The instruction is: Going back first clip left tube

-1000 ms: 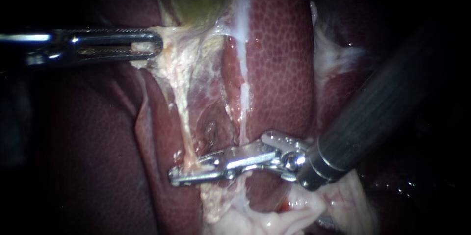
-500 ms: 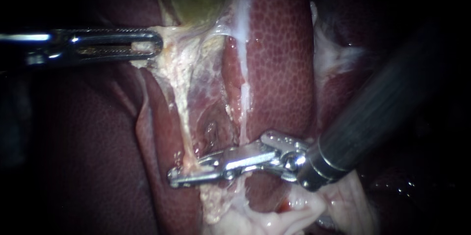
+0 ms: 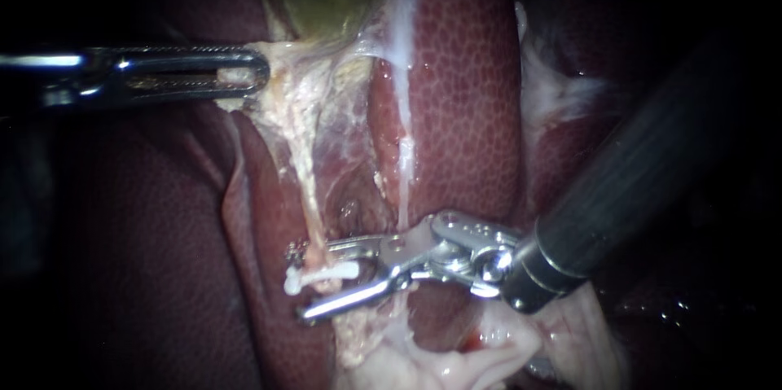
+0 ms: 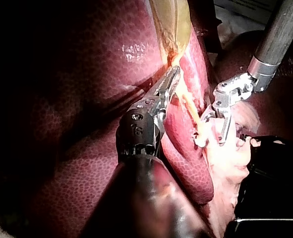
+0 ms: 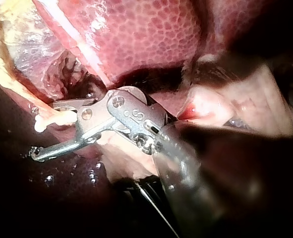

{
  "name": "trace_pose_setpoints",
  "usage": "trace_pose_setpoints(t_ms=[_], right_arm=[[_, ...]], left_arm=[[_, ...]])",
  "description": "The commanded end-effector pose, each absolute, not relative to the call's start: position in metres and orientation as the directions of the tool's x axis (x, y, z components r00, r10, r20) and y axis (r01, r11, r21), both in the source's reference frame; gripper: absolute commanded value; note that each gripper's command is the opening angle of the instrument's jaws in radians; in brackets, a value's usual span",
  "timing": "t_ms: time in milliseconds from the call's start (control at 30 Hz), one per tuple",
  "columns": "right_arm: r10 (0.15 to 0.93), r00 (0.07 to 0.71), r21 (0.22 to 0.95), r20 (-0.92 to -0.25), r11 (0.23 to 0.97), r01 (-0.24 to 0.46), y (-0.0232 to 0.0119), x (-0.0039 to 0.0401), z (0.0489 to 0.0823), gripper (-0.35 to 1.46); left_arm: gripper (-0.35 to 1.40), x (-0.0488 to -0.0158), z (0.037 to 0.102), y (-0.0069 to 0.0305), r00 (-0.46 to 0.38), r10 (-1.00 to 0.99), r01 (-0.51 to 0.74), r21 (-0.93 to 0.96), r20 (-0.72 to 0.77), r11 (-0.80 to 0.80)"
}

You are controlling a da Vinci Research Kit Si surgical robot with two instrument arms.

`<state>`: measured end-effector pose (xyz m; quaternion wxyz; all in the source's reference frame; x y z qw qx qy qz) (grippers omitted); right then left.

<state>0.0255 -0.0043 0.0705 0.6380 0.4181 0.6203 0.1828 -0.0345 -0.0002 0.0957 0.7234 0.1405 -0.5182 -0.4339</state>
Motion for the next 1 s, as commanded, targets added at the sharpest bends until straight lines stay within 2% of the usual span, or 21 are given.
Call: trace_pose_setpoints(t_ms=[33,333,500,700,1000], right_arm=[[0.751,0.161,0.759,-0.641,0.587,0.28,-0.0042,0.0254,0.0707,0.6],[0.744,0.153,0.753,-0.65,0.604,0.262,-0.0027,0.0223,0.0728,0.6],[0.731,0.145,0.739,-0.667,0.623,0.256,-0.0018,0.0202,0.0727,0.6],[0.697,0.129,0.703,-0.706,0.667,0.247,0.0,0.0164,0.0703,0.6],[0.649,0.178,0.673,-0.74,0.71,0.208,0.0022,0.0111,0.0654,0.6]], left_arm=[[-0.35,-0.0345,0.0956,-0.0002,0.086,-0.773,0.482,0.653,0.628,0.584],[-0.35,-0.0343,0.0956,-0.0003,0.086,-0.773,0.482,0.653,0.628,0.585],[-0.35,-0.0343,0.0956,-0.0004,0.087,-0.773,0.482,0.653,0.629,0.585],[-0.35,-0.0343,0.0956,-0.0005,0.087,-0.773,0.482,0.653,0.629,0.585],[-0.35,-0.0345,0.0958,-0.0005,0.086,-0.772,0.483,0.651,0.63,0.585]])
